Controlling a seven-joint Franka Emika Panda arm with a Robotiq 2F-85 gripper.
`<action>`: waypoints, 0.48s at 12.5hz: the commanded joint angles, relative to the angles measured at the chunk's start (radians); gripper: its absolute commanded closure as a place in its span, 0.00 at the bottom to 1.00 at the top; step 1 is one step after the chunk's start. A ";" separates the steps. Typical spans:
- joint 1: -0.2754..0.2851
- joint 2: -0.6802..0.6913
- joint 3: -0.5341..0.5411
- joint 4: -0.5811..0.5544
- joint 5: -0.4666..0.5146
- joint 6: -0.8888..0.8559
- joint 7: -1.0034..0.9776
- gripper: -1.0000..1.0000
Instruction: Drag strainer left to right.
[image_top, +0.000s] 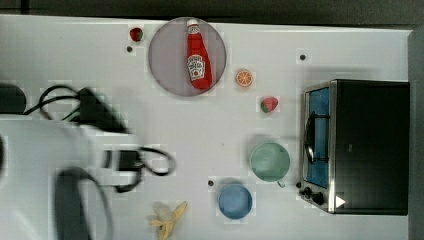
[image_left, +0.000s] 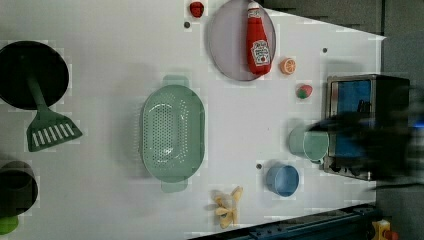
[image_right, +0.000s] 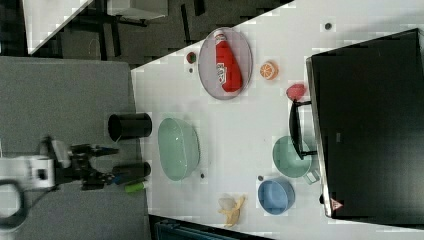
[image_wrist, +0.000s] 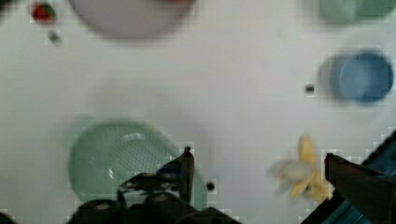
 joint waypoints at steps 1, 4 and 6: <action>0.024 0.081 0.074 -0.044 0.011 0.093 0.378 0.00; 0.026 0.236 0.138 -0.092 0.009 0.274 0.590 0.00; 0.028 0.326 0.144 -0.140 0.008 0.406 0.690 0.00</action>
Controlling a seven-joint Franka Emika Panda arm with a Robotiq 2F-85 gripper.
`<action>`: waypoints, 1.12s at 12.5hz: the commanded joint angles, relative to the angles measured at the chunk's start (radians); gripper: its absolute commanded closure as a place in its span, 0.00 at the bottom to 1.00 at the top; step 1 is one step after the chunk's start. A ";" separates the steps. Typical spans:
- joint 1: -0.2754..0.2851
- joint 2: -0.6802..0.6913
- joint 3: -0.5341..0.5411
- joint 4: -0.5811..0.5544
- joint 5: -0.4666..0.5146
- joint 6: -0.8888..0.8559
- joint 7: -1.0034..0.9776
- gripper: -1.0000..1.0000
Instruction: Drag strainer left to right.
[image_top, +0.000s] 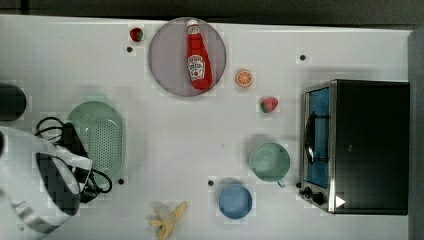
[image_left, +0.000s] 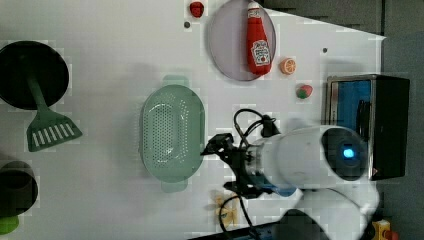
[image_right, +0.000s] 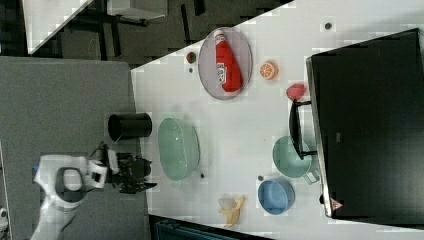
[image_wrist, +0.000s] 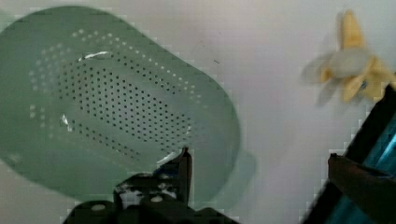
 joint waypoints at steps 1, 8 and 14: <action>-0.051 0.061 -0.019 -0.030 0.013 0.200 0.239 0.00; -0.032 0.298 -0.066 -0.122 0.013 0.636 0.256 0.00; 0.081 0.380 -0.204 -0.114 0.009 0.749 0.255 0.00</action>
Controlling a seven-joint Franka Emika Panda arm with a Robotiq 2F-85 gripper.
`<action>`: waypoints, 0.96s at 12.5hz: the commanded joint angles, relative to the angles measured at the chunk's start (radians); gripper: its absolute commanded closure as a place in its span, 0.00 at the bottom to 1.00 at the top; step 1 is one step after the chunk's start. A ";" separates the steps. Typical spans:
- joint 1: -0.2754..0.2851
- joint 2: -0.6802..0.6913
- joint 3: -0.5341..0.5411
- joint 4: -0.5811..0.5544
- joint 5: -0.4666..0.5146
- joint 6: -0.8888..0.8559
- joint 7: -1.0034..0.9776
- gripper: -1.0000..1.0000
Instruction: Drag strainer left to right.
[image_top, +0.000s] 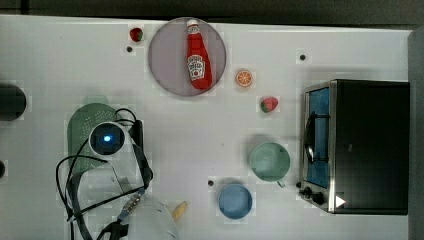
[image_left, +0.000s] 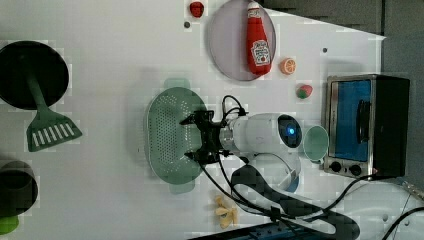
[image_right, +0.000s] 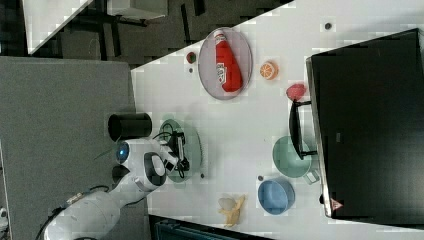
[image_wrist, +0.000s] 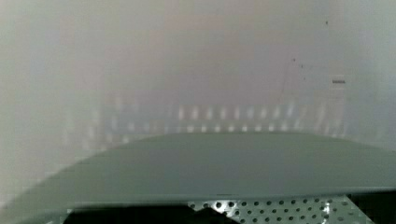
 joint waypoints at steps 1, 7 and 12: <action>0.072 -0.025 -0.039 0.017 0.014 0.036 0.040 0.00; 0.070 -0.036 -0.127 0.005 0.012 0.037 0.032 0.00; 0.067 -0.057 -0.200 -0.007 0.012 0.033 0.023 0.00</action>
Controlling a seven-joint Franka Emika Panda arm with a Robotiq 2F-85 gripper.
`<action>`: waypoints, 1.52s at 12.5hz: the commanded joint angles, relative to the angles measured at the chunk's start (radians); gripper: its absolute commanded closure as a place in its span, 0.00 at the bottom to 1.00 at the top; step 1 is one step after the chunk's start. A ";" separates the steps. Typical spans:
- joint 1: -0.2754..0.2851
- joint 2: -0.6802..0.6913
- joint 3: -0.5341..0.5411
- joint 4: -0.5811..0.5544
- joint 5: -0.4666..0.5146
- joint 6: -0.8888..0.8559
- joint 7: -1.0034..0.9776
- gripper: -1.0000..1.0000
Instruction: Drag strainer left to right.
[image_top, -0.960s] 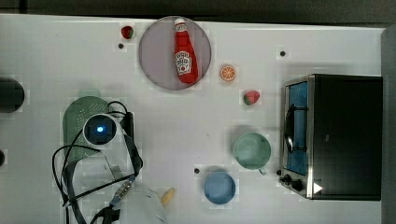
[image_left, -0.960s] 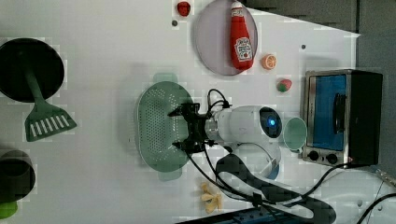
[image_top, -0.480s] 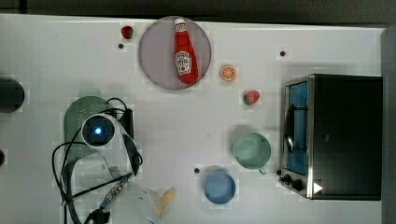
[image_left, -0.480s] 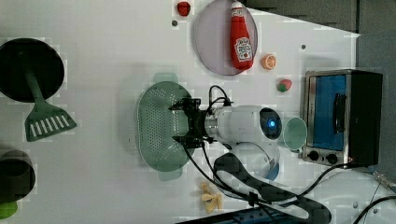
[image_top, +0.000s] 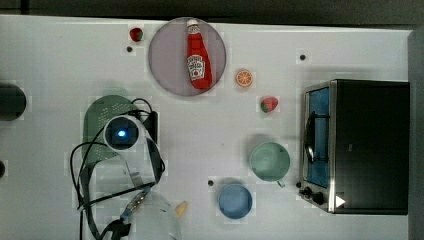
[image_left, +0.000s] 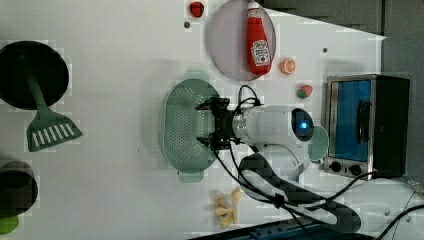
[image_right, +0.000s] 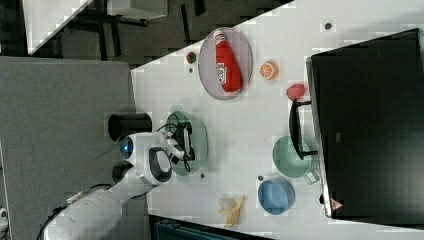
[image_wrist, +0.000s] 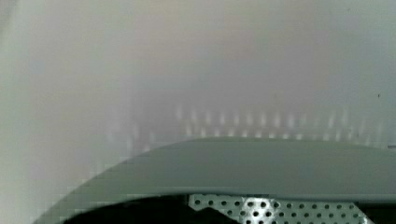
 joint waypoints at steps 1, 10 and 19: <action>0.002 -0.042 -0.066 -0.016 -0.015 -0.015 0.013 0.00; -0.042 -0.109 -0.181 -0.122 -0.016 -0.027 -0.149 0.00; -0.051 -0.132 -0.385 -0.166 -0.016 -0.027 -0.366 0.00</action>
